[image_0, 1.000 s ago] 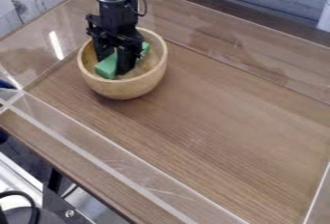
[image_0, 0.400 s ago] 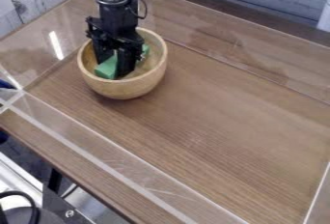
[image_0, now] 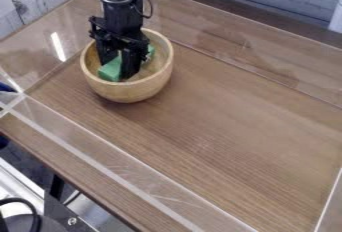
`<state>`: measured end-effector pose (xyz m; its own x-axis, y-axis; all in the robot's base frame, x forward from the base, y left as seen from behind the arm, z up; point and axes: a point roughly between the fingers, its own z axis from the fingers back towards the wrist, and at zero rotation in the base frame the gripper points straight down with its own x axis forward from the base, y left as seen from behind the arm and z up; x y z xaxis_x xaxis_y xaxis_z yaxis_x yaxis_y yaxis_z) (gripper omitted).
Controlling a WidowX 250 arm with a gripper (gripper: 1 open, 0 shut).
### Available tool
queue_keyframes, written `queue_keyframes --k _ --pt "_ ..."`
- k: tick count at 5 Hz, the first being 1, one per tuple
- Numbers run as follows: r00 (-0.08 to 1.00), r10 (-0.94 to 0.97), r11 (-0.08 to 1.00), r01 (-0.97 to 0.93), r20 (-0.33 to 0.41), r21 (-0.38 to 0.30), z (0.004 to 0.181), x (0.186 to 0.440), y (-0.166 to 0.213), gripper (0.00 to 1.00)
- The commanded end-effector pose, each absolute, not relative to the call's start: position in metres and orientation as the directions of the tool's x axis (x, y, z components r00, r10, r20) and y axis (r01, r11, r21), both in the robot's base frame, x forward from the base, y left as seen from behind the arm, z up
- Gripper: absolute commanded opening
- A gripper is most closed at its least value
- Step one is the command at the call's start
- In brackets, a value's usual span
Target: Put the green block in the brown bowl
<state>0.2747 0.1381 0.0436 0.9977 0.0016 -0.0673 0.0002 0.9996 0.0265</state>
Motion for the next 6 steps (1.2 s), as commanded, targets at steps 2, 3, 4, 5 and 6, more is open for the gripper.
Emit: queue_keyframes --k 2,3,4,5,6 --pt "1.000 0.001 0.999 0.000 -0.024 0.052 0.057 0.287 0.143 0.00" --pt "1.000 0.004 0.999 -0.002 -0.029 0.051 0.056 0.287 0.142 0.00" --pt "1.000 0.006 0.999 -0.005 -0.030 0.050 0.061 0.287 0.141 1.00" --pt "1.000 0.012 0.999 -0.011 -0.012 0.047 0.073 0.288 0.140 1.00" --pt "1.000 0.015 0.999 -0.016 0.014 0.046 0.088 0.290 0.138 1.00"
